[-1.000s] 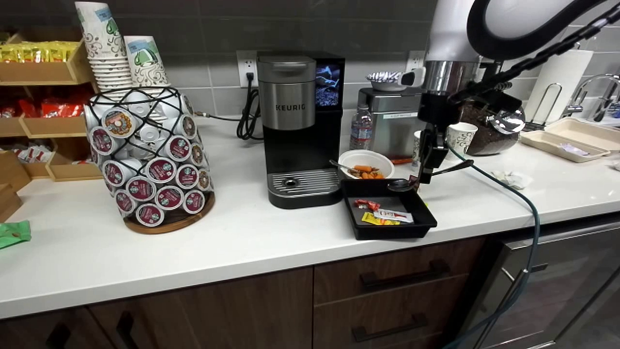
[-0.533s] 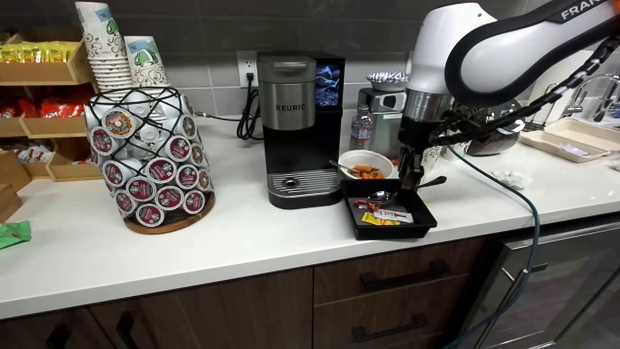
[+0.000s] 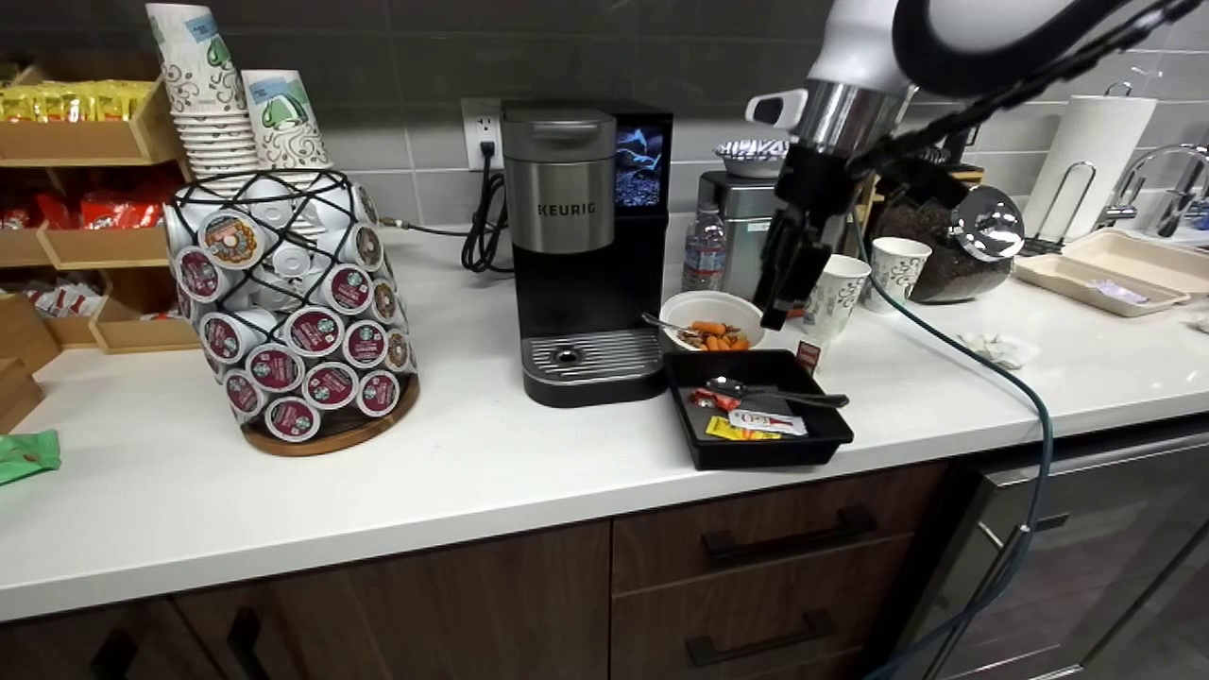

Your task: Put the spoons in the white bowl into the tray

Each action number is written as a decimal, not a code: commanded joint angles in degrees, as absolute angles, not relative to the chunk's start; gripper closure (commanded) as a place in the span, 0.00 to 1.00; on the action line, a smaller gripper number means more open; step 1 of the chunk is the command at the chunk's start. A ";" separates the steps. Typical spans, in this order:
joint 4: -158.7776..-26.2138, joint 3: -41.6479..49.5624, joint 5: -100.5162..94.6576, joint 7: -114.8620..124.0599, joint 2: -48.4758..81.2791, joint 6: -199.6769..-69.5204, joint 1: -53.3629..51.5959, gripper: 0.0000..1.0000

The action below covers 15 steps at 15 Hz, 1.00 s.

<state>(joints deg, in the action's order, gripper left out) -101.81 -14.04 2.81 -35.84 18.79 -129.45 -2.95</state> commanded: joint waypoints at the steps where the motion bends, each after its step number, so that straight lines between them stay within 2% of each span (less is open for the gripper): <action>1: -102.15 -15.52 8.55 -49.36 12.68 -119.99 -0.70 0.06; 2: -101.09 -14.80 9.50 -52.30 12.09 -115.86 -0.68 0.01; 6: -94.46 -11.55 4.97 -59.40 14.98 -104.51 -2.21 0.00; 12: -97.95 -8.65 -7.17 -51.32 20.28 -132.19 -5.90 0.00; 13: -97.23 -10.09 -3.02 -54.73 18.75 -126.79 -4.17 0.00; 15: -97.33 -10.12 -3.64 -54.09 20.02 -128.43 -4.38 0.00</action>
<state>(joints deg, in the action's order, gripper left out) -97.48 -10.13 -3.62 -54.15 19.99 -128.59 -4.32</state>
